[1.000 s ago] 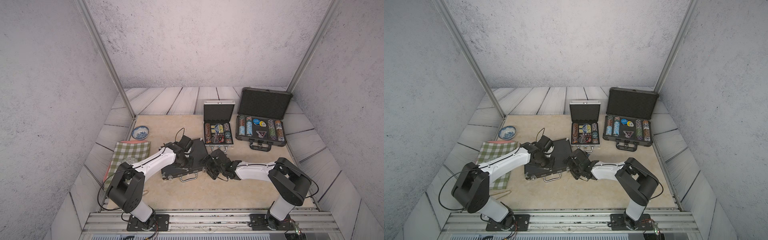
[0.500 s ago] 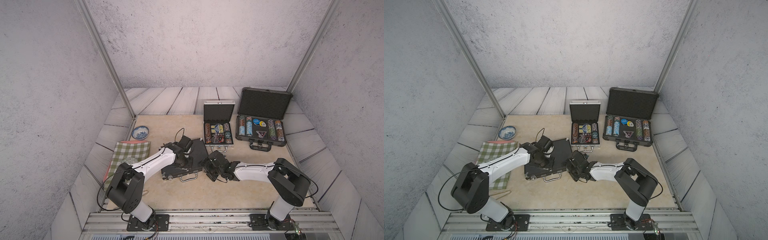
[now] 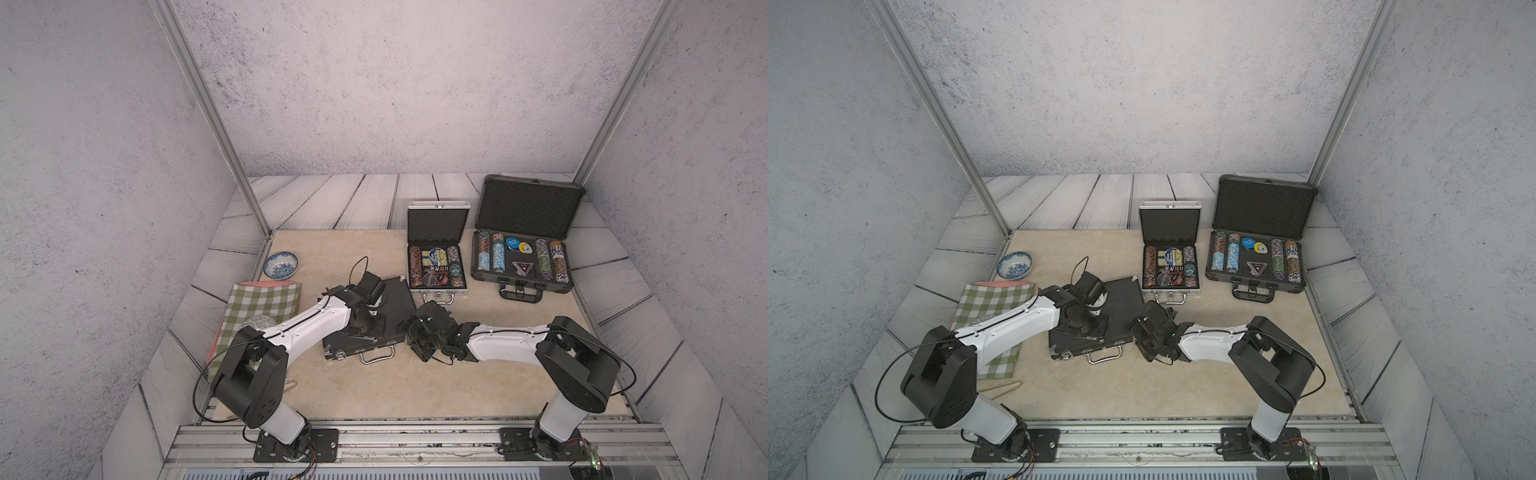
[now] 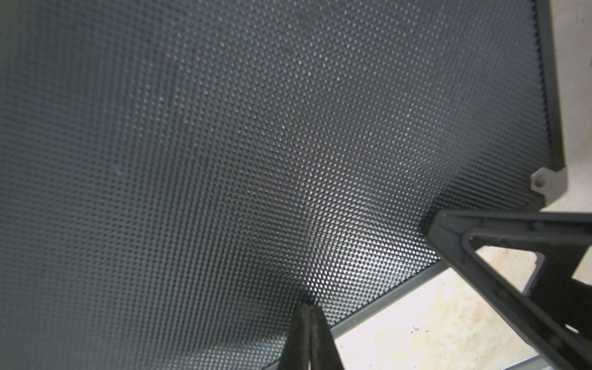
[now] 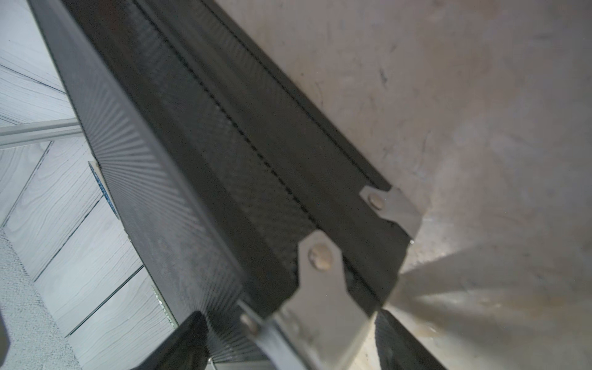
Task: Close the poker set cases
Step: Fasten the fastener on the poker set case.
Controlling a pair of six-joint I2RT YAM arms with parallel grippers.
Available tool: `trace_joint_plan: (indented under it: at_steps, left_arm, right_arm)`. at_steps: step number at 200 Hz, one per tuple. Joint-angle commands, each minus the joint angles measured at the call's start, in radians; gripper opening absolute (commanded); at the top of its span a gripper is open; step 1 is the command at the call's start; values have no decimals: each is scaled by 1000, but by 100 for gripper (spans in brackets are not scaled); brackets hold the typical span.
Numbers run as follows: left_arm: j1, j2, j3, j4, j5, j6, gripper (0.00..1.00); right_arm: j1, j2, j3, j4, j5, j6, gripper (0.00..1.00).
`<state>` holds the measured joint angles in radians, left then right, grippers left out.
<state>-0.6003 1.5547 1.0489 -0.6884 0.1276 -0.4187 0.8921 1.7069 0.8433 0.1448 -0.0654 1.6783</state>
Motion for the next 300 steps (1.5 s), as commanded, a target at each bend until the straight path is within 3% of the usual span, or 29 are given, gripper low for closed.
trace_joint_plan:
  at_steps: [1, 64, 127, 173, 201, 245, 300]
  left_arm:
    - [8, -1, -29, -57, -19, 8, 6]
    - [8, -10, -42, -52, -16, 8, 6]
    - [8, -16, -44, -52, -9, 9, 5]
    - [8, -12, -33, -58, -9, 10, 5]
    - [8, -10, -27, -60, -9, 11, 5]
    - [8, -18, -31, -65, -16, 13, 5]
    - [8, -13, -36, -61, -8, 13, 5]
  right_arm:
    - [4, 52, 25, 33, 24, 35, 82]
    - [3, 98, 17, 64, 33, 46, 77]
    - [2, 118, -48, 116, 36, 20, 66]
    - [1, 45, -78, 53, 55, -42, 81]
    - [-8, 38, -84, 55, 73, -70, 82]
    - [-27, 93, -92, 120, 65, -103, 78]
    - [-38, 154, -129, 228, 51, -162, 66]
